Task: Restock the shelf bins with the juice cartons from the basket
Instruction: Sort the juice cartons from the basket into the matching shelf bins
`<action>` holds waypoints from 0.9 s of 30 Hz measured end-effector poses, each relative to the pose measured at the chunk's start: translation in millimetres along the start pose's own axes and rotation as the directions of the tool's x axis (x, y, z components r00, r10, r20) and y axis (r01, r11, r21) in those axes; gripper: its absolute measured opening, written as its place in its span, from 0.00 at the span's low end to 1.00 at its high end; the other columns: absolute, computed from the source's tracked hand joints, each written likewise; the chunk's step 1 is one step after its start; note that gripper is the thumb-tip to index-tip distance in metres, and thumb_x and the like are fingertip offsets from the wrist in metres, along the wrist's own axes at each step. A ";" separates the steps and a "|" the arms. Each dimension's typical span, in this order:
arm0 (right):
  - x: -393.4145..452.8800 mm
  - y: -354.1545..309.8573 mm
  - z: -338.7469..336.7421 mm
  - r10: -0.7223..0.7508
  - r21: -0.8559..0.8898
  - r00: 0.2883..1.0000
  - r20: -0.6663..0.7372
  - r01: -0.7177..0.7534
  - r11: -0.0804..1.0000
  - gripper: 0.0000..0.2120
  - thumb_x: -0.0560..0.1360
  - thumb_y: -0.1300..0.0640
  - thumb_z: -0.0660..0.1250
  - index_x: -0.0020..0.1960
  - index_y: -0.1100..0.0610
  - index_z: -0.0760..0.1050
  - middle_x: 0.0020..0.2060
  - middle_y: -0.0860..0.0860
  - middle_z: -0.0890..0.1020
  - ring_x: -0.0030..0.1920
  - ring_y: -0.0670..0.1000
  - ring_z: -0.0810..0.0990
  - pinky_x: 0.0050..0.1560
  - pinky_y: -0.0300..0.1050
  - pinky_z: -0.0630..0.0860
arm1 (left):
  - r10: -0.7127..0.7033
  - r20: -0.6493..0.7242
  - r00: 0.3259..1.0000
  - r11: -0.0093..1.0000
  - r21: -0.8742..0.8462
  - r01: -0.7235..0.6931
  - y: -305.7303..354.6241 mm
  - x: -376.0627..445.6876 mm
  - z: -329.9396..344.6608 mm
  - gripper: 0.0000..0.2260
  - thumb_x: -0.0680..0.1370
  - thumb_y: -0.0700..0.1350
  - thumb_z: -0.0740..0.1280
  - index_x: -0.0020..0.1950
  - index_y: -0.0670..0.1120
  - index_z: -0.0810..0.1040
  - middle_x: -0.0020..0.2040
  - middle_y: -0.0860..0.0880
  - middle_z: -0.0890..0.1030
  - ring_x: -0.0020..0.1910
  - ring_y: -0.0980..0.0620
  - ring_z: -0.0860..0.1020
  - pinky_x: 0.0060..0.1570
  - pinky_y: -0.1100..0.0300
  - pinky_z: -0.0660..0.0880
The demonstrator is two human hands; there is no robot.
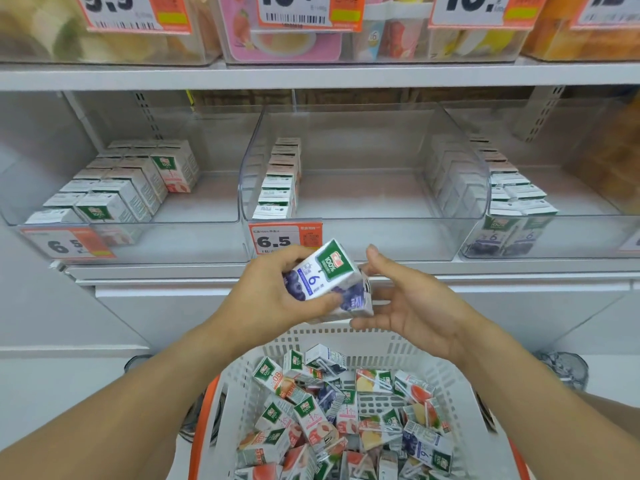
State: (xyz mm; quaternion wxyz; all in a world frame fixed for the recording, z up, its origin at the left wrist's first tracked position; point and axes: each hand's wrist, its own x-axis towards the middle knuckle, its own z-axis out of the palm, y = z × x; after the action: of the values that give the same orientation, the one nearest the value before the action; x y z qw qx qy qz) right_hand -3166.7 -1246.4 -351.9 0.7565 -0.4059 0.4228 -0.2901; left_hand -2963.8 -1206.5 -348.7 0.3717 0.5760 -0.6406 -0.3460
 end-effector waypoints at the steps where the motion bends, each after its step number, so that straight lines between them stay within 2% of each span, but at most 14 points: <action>1: -0.1 1.5 0.7 0.028 0.025 1.000 -0.014 -0.028 0.999 0.18 0.75 0.49 0.69 0.56 0.63 0.80 0.49 0.59 0.84 0.44 0.58 0.84 0.44 0.53 0.83 | -0.028 -0.022 0.999 0.999 -0.035 0.027 -1.4 0.0 -0.8 0.16 0.68 0.46 0.80 0.52 0.51 0.80 0.42 0.54 0.85 0.37 0.57 0.83 0.35 0.67 0.76; 3: 0.5 4.8 2.4 0.055 0.061 0.997 -0.047 -0.052 0.997 0.17 0.76 0.55 0.71 0.59 0.66 0.78 0.48 0.62 0.84 0.44 0.61 0.85 0.45 0.56 0.84 | -0.076 -0.053 0.996 0.994 -0.089 0.071 -3.6 0.1 -0.3 0.15 0.68 0.46 0.80 0.52 0.50 0.81 0.43 0.53 0.86 0.39 0.54 0.84 0.37 0.63 0.80; 5: -0.3 6.0 2.4 0.038 0.115 0.996 -0.078 -0.029 0.993 0.13 0.75 0.60 0.71 0.56 0.67 0.78 0.47 0.63 0.84 0.43 0.63 0.85 0.44 0.57 0.84 | -0.119 -0.121 0.985 0.985 -0.139 0.102 -4.5 -0.1 2.0 0.15 0.68 0.47 0.79 0.52 0.49 0.81 0.43 0.53 0.86 0.40 0.54 0.84 0.38 0.63 0.80; 7: -0.2 4.4 0.7 -0.020 0.196 0.993 -0.119 0.043 0.980 0.09 0.74 0.62 0.69 0.52 0.66 0.77 0.45 0.63 0.83 0.42 0.60 0.84 0.44 0.57 0.84 | -0.167 -0.218 0.961 0.967 -0.225 0.117 -3.7 1.1 3.0 0.13 0.69 0.49 0.78 0.52 0.47 0.83 0.43 0.53 0.86 0.41 0.56 0.84 0.38 0.67 0.78; 9: 1.8 5.4 0.8 -0.125 0.249 0.982 -0.141 0.157 0.956 0.12 0.73 0.65 0.69 0.56 0.67 0.76 0.46 0.62 0.84 0.43 0.57 0.84 0.47 0.56 0.84 | -0.226 -0.246 0.943 0.929 -0.346 0.132 0.8 1.6 5.6 0.14 0.69 0.52 0.76 0.51 0.47 0.84 0.44 0.52 0.86 0.42 0.57 0.82 0.39 0.67 0.77; 10: 3.4 8.3 2.3 -0.197 0.252 0.971 -0.139 0.227 0.941 0.17 0.71 0.66 0.71 0.59 0.68 0.75 0.48 0.62 0.85 0.45 0.57 0.84 0.49 0.56 0.83 | -0.256 -0.222 0.941 0.900 -0.410 0.147 3.2 1.3 8.6 0.16 0.69 0.54 0.75 0.52 0.47 0.84 0.45 0.52 0.87 0.44 0.55 0.83 0.42 0.64 0.77; 12: 6.8 18.0 6.8 -0.342 0.192 0.931 -0.127 0.361 0.913 0.25 0.67 0.68 0.74 0.63 0.66 0.75 0.53 0.61 0.84 0.52 0.59 0.84 0.56 0.55 0.80 | -0.299 -0.156 0.942 0.841 -0.510 0.183 5.8 0.5 17.2 0.18 0.70 0.54 0.74 0.55 0.46 0.82 0.48 0.49 0.87 0.50 0.48 0.84 0.51 0.53 0.79; 15: 10.1 31.7 10.8 -0.476 0.054 0.874 -0.098 0.482 0.875 0.26 0.67 0.65 0.74 0.64 0.60 0.76 0.57 0.55 0.84 0.61 0.57 0.80 0.62 0.53 0.77 | -0.322 -0.124 0.939 0.798 -0.570 0.199 7.9 0.3 26.5 0.23 0.70 0.55 0.77 0.59 0.46 0.78 0.50 0.46 0.86 0.53 0.40 0.83 0.60 0.40 0.76; 17: 10.7 35.6 9.8 -0.514 -0.028 0.853 -0.086 0.514 0.857 0.26 0.67 0.66 0.75 0.64 0.60 0.76 0.58 0.54 0.84 0.61 0.54 0.80 0.62 0.51 0.77 | -0.327 -0.126 0.937 0.803 -0.560 0.205 8.1 0.6 26.7 0.25 0.68 0.55 0.79 0.59 0.46 0.78 0.49 0.46 0.86 0.51 0.41 0.84 0.56 0.43 0.79; 18: 9.9 36.9 9.2 -0.525 -0.077 0.848 -0.077 0.520 0.851 0.26 0.67 0.67 0.76 0.63 0.60 0.76 0.57 0.53 0.84 0.61 0.53 0.80 0.62 0.50 0.77 | -0.324 -0.133 0.937 0.810 -0.551 0.202 8.1 0.2 26.6 0.24 0.68 0.53 0.79 0.59 0.46 0.77 0.49 0.46 0.87 0.48 0.45 0.84 0.49 0.50 0.81; 20: 7.7 39.5 10.1 -0.519 -0.160 0.853 -0.043 0.507 0.847 0.25 0.68 0.71 0.76 0.63 0.60 0.75 0.57 0.53 0.84 0.61 0.51 0.80 0.62 0.49 0.77 | -0.299 -0.172 0.938 0.848 -0.498 0.179 8.5 -1.9 26.9 0.21 0.68 0.45 0.79 0.58 0.46 0.78 0.46 0.48 0.87 0.40 0.53 0.84 0.35 0.63 0.77; 22: 4.7 37.9 10.8 -0.475 -0.194 0.880 0.004 0.466 0.863 0.24 0.68 0.69 0.76 0.62 0.58 0.76 0.57 0.52 0.84 0.61 0.52 0.81 0.60 0.49 0.78 | -0.269 -0.226 0.936 0.907 -0.386 0.167 5.5 -3.2 28.0 0.19 0.69 0.41 0.79 0.57 0.47 0.79 0.45 0.51 0.87 0.39 0.56 0.84 0.34 0.64 0.78; 25: -0.4 23.4 8.7 -0.379 -0.292 0.925 0.011 0.365 0.884 0.19 0.68 0.56 0.73 0.58 0.55 0.79 0.53 0.49 0.86 0.56 0.49 0.84 0.58 0.45 0.78 | -0.197 -0.285 0.938 0.973 -0.172 0.152 1.9 -3.2 26.3 0.20 0.67 0.44 0.80 0.55 0.50 0.78 0.44 0.53 0.86 0.40 0.56 0.84 0.40 0.55 0.83; 27: -3.3 12.9 5.5 -0.365 -0.423 0.928 -0.078 0.301 0.855 0.22 0.66 0.41 0.73 0.57 0.49 0.80 0.53 0.46 0.85 0.52 0.47 0.84 0.56 0.47 0.78 | -0.127 -0.275 0.953 0.992 -0.020 0.127 2.6 -3.0 26.3 0.19 0.66 0.48 0.80 0.53 0.52 0.77 0.41 0.54 0.84 0.37 0.57 0.83 0.38 0.54 0.82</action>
State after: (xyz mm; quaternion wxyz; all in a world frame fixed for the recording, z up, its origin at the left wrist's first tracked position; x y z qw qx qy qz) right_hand -3162.3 -1235.4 -360.0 0.5592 -0.5962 0.4543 -0.3541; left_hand -2987.9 -1202.8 -359.5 0.4349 0.6581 -0.5438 -0.2865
